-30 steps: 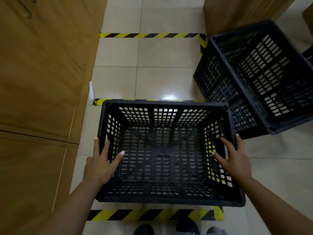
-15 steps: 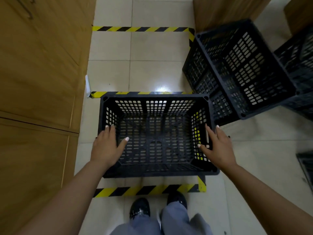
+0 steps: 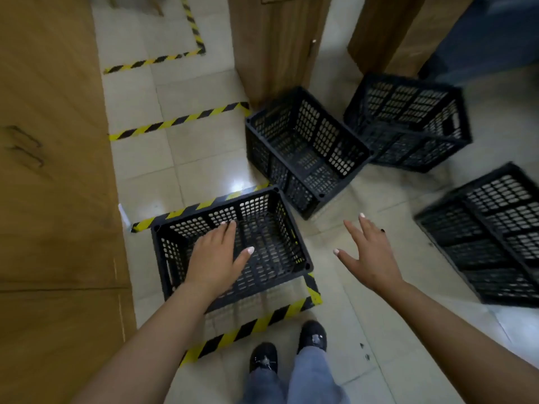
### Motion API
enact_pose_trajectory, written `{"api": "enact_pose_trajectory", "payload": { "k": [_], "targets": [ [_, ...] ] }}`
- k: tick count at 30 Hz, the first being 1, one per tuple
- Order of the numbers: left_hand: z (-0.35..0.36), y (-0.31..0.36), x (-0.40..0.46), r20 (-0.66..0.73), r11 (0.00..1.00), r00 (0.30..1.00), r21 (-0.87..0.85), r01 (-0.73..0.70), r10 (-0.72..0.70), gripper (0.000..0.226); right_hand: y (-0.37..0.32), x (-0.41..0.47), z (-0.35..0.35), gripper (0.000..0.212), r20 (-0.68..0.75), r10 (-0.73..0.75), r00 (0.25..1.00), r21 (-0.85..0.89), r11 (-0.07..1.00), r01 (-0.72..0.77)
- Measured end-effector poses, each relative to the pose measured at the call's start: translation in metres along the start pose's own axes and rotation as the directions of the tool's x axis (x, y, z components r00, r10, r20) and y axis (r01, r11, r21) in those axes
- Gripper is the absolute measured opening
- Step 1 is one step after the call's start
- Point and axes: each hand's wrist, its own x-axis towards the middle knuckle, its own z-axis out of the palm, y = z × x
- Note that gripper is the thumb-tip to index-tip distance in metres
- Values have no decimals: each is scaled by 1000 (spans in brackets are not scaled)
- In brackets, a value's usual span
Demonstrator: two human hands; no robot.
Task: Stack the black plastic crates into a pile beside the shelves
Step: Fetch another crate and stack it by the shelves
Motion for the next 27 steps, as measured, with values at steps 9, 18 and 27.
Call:
{"api": "enact_pose_trajectory", "payload": {
  "k": [9,18,27],
  "targets": [
    [-50,165,39,-26,949,951,88,-303,307,80,108,-53,-76,70,-162,196,967,86,979,-184],
    [-14,385,85,38,823,842,188,-536,539,81,301,-102,-111,70,-181,426,887,186,900,-394],
    [59,599,126,162,748,780,223,-626,604,83,501,-147,-138,69,-132,594,794,211,799,-563]
  ]
}}
